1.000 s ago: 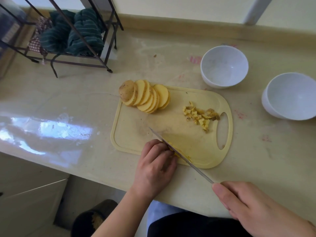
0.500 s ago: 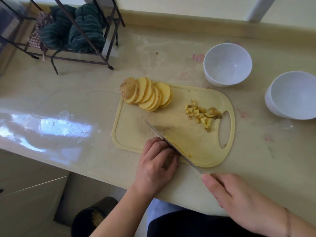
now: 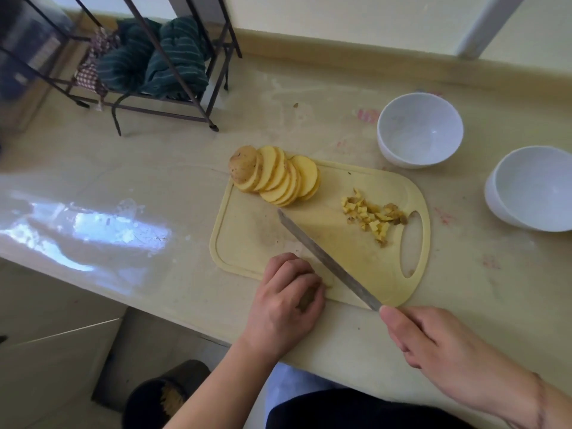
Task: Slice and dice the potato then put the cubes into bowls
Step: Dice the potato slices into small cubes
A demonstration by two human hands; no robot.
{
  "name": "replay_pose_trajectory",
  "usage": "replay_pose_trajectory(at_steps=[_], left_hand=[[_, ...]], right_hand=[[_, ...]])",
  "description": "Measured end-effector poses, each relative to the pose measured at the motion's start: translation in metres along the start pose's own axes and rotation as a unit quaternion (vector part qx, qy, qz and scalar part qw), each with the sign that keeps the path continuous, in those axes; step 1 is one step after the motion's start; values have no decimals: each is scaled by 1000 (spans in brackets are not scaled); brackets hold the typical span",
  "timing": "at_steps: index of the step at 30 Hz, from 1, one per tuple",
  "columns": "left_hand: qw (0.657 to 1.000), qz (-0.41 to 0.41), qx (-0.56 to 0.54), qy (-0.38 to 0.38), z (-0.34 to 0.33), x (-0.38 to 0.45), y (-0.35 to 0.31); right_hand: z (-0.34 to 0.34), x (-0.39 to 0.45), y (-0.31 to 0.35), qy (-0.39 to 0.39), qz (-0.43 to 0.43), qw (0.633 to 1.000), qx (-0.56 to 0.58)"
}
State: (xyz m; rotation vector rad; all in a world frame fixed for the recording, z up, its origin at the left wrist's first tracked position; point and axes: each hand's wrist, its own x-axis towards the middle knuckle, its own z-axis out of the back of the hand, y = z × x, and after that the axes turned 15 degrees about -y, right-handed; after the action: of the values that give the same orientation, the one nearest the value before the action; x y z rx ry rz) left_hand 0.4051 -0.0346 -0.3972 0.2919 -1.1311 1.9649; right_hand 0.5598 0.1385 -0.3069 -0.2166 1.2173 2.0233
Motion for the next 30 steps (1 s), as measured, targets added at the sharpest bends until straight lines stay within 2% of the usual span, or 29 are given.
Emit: replay_pose_trajectory(at_steps=[7, 11, 24, 30], left_hand=[[999, -32, -3, -8, 3, -8, 1], [999, -32, -20, -9, 4, -7, 2], [999, -22, -26, -13, 3, -6, 1], [999, -20, -28, -17, 3, -5, 1]], right_hand=[[4, -8, 7, 46, -33, 998, 37], [2, -10, 7, 60, -26, 998, 19], [6, -28, -8, 56, -46, 997, -15], [3, -22, -3, 41, -22, 998, -48]])
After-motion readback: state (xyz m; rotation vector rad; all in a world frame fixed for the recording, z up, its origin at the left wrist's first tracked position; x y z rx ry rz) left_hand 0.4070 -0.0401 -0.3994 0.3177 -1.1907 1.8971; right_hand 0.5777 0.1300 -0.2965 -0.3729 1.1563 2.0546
